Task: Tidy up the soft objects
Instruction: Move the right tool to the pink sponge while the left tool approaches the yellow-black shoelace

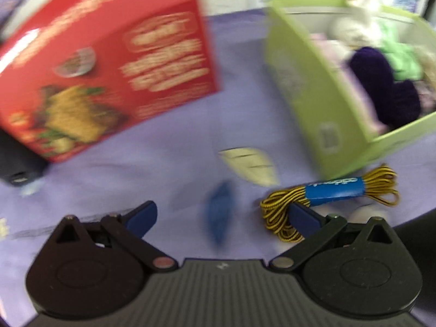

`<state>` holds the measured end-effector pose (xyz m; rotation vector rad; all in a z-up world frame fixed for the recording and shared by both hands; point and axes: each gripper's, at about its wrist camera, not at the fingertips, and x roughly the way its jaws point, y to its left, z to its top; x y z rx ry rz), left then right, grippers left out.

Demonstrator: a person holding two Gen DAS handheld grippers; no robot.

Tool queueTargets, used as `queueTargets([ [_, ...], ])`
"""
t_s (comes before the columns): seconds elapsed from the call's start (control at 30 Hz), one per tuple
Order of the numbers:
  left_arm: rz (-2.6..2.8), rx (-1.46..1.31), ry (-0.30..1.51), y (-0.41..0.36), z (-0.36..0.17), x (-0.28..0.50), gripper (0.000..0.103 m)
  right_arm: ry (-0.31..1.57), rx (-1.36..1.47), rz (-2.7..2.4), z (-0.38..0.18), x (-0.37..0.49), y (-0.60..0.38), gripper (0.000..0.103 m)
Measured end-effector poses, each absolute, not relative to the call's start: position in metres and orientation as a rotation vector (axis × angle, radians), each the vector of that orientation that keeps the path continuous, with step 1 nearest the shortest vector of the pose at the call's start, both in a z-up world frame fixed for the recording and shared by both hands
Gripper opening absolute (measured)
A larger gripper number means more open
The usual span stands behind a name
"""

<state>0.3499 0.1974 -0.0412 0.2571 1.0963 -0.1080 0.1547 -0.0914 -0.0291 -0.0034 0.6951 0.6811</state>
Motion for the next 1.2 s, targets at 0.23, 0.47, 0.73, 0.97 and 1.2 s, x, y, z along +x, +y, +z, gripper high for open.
queueTargets([
  [0.23, -0.016, 0.223, 1.039, 0.238, -0.009, 0.316, 0.102, 0.673, 0.025, 0.683, -0.026, 0.149, -0.096, 0.061],
  [0.47, -0.294, 0.438, 0.936, 0.189, -0.002, 0.302, 0.102, 0.674, 0.049, 0.653, -0.028, 0.143, -0.098, 0.062],
  [0.73, -0.597, 0.445, 0.957, 0.184, -0.022, 0.31, 0.102, 0.728, 0.052, 0.566, -0.036, 0.142, -0.095, 0.062],
  [0.97, -0.754, 0.504, 0.966, 0.176, -0.034, 0.325, 0.102, 0.846, 0.188, 0.421, -0.057, 0.163, -0.071, 0.062],
  [1.2, -0.801, 0.506, 0.99, 0.176, -0.051, 0.331, 0.102, 0.818, 0.046, 0.346, -0.061, 0.162, -0.043, 0.063],
])
